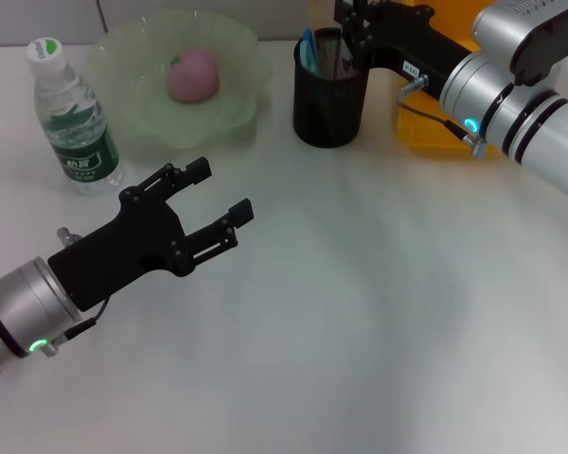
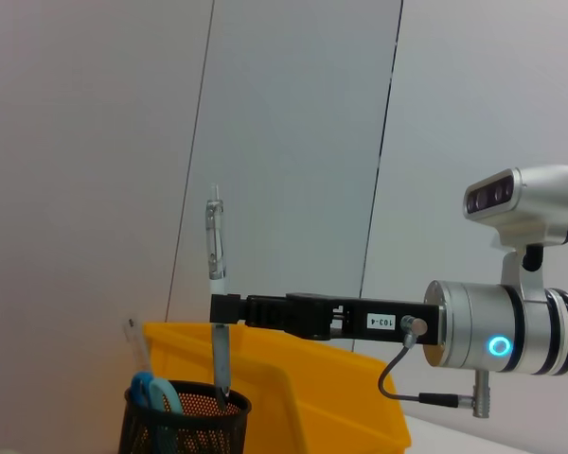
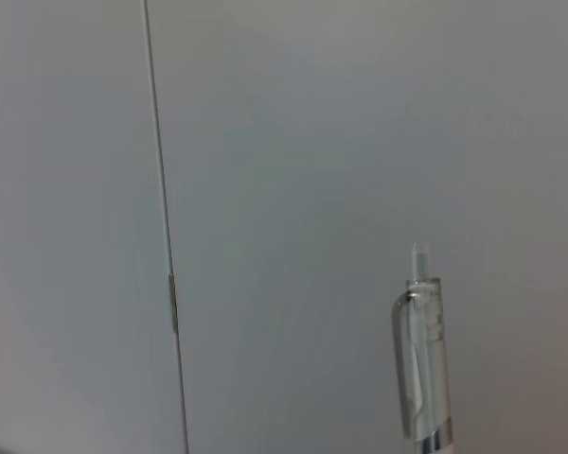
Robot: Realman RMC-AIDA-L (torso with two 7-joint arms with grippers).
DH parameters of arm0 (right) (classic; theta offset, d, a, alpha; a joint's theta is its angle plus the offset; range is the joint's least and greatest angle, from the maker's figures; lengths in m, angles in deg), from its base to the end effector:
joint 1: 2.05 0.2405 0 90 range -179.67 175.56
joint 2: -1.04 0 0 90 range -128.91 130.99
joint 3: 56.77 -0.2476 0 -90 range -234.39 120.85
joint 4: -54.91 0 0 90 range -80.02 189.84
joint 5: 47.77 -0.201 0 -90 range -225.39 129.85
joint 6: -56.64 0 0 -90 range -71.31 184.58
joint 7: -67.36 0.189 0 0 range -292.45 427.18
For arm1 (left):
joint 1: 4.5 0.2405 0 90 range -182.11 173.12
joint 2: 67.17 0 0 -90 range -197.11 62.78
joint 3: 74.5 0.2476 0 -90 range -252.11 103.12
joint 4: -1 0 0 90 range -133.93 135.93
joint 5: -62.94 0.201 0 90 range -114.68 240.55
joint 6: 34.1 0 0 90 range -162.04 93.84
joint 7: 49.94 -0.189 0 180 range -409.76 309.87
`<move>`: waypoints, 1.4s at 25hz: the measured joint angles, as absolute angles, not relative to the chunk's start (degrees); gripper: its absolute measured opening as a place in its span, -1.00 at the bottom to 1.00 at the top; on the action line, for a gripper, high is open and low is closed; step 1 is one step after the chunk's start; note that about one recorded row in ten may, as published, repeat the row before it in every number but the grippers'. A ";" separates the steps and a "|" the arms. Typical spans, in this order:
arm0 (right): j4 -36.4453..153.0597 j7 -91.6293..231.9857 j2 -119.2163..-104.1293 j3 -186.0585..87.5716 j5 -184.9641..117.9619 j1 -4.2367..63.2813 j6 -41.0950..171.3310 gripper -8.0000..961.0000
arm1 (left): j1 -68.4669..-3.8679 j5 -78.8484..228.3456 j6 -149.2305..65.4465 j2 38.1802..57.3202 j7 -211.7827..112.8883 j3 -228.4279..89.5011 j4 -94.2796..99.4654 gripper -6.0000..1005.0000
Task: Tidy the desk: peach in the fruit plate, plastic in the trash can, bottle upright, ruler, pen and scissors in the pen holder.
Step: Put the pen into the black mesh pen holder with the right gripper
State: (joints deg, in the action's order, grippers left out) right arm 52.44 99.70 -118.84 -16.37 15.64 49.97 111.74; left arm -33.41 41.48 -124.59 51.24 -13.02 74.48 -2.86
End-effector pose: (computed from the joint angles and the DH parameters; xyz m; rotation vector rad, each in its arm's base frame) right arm 0.1722 0.4511 -0.0791 -2.1124 0.5287 0.8098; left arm -0.2409 0.2961 -0.0684 -2.3530 -0.4623 -1.0674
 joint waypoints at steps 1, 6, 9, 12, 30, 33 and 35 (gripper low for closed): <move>52.45 99.70 -118.84 -16.39 15.64 49.97 111.73 -0.73 | -33.46 41.49 -124.59 51.24 -12.98 74.48 -2.86 0.59; 52.47 99.70 -118.84 -16.43 15.60 49.97 111.74 -0.73 | -33.71 41.50 -124.35 51.28 -12.94 74.63 -2.86 0.59; 52.59 99.70 -118.84 -16.44 15.59 50.01 111.74 -0.73 | -33.76 41.50 -124.30 51.30 -12.61 74.57 -2.83 0.59; 52.64 98.38 -118.84 -16.49 15.60 50.02 111.79 -0.73 | -33.84 41.49 -124.22 51.28 -11.47 74.53 -2.78 0.59; 52.42 93.77 -118.84 -17.21 15.59 49.01 113.06 -0.73 | -34.51 41.09 -123.35 51.04 -5.55 74.48 -3.27 0.59; 52.59 93.75 -118.84 -17.23 15.60 48.89 113.07 -0.73 | -34.57 41.10 -123.31 51.07 -5.44 74.47 -3.27 0.59; 52.66 93.74 -118.84 -17.23 15.60 48.89 113.07 -0.73 | -34.57 41.08 -123.30 51.08 -5.41 74.47 -3.24 0.59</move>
State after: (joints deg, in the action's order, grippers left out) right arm 52.66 93.74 -118.84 -17.23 15.60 48.89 113.07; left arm -34.57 41.08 -123.30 51.08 -5.41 74.47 -3.24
